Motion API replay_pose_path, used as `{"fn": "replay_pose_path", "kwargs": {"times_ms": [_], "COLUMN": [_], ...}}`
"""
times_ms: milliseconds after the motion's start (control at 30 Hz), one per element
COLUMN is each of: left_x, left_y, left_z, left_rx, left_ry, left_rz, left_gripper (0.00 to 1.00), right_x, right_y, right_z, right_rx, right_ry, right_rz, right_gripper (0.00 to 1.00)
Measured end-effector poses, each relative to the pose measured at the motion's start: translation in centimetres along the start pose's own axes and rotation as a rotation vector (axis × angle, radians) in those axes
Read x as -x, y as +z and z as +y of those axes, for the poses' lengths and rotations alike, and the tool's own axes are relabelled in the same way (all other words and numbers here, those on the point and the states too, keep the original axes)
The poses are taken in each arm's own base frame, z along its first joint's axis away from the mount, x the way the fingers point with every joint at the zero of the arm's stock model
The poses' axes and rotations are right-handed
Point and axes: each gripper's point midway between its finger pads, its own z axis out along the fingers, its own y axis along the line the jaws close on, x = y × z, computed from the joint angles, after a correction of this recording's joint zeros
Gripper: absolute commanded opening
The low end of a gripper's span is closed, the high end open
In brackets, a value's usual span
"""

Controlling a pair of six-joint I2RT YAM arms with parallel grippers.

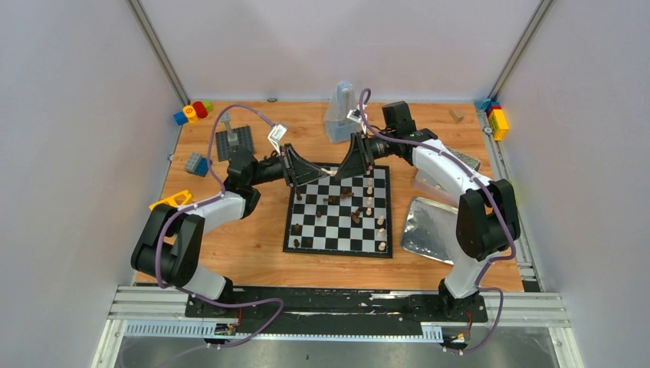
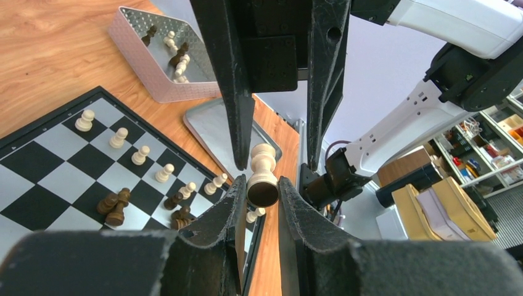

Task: Set up the chess pieces on the board
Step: Place the chess piece on the chessboard.

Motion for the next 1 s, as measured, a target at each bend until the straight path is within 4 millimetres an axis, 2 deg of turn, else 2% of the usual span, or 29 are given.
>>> {"fn": "replay_pose_path", "kwargs": {"times_ms": [233, 733, 1000], "left_x": [-0.2, -0.6, -1.2], "left_y": [0.0, 0.2, 0.2], "left_z": [0.2, 0.2, 0.4], "left_rx": [0.003, -0.007, -0.004], "left_ry": [0.011, 0.072, 0.086], "left_rz": [-0.004, 0.008, 0.024], "left_gripper": [0.00, 0.01, 0.06], "right_x": [0.1, 0.0, 0.1], "right_y": [0.1, 0.1, -0.3], "right_z": [0.0, -0.6, -0.8], "right_rx": [0.009, -0.002, -0.010], "right_ry": [-0.003, 0.014, 0.018], "right_rz": [0.000, -0.002, -0.010], "right_gripper": [0.30, 0.22, 0.11]}}
